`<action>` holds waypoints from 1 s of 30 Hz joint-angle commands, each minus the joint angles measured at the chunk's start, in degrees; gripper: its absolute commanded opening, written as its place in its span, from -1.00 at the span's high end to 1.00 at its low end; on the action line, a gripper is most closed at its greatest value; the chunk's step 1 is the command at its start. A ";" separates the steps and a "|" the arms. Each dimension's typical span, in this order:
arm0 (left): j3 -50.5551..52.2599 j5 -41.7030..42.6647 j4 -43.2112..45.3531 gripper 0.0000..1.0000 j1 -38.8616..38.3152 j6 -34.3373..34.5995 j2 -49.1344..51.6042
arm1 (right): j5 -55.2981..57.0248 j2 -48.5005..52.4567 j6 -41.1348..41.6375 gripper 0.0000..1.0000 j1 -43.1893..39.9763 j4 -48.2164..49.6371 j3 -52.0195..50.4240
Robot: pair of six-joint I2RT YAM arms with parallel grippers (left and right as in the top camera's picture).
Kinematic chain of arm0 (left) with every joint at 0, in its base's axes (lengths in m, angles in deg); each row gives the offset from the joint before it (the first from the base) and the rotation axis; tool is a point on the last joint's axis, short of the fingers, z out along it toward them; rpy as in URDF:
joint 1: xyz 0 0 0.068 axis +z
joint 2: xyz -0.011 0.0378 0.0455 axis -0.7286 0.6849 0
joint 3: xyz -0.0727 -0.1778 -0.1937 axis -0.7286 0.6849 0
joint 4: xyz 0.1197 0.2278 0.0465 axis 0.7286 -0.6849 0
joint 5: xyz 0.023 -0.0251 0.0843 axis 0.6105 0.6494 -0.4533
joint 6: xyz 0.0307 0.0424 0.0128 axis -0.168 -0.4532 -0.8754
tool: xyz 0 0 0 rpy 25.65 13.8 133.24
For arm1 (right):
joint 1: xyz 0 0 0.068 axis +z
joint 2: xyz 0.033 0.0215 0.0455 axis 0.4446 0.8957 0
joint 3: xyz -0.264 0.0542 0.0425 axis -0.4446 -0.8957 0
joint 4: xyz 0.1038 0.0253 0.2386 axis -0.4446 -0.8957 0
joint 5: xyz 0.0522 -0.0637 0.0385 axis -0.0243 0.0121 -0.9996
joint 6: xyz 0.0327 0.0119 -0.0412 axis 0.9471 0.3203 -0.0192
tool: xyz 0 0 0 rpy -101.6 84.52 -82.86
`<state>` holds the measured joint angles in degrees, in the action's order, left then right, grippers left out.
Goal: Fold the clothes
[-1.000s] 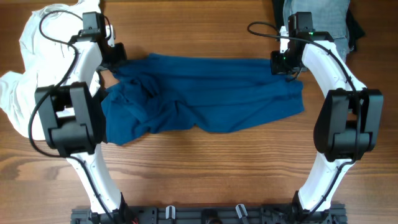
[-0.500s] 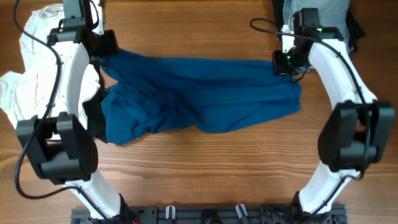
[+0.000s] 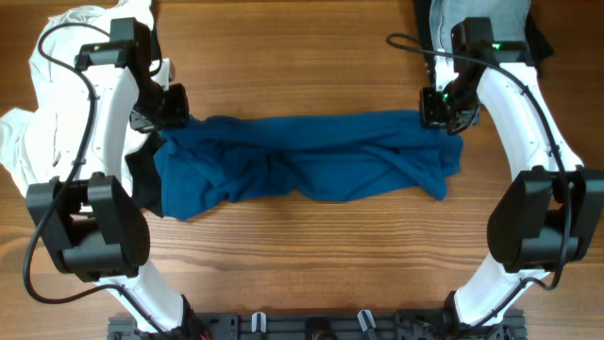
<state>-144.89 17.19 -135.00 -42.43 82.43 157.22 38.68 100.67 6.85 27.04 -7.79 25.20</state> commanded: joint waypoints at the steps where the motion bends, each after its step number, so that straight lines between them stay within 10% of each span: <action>1: 2.03 1.36 0.94 0.92 -0.11 0.92 -1.11 | -0.20 -0.66 1.07 0.91 -0.13 -0.70 -2.14; 15: 2.49 1.75 2.38 0.92 -0.11 0.90 -1.11 | -0.90 -0.66 4.15 0.91 9.33 -2.69 -11.13; 23: 2.49 1.75 2.73 0.92 -0.11 0.85 -1.11 | -0.76 -4.81 5.81 0.61 10.99 -3.96 -13.60; 30: 2.49 1.75 3.98 0.92 -0.11 0.87 -1.11 | 2.78 -12.46 6.38 -0.03 10.88 -6.95 -13.60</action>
<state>-143.05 18.19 -131.68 -42.43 82.76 157.22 38.73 92.71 12.25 37.99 -14.61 11.51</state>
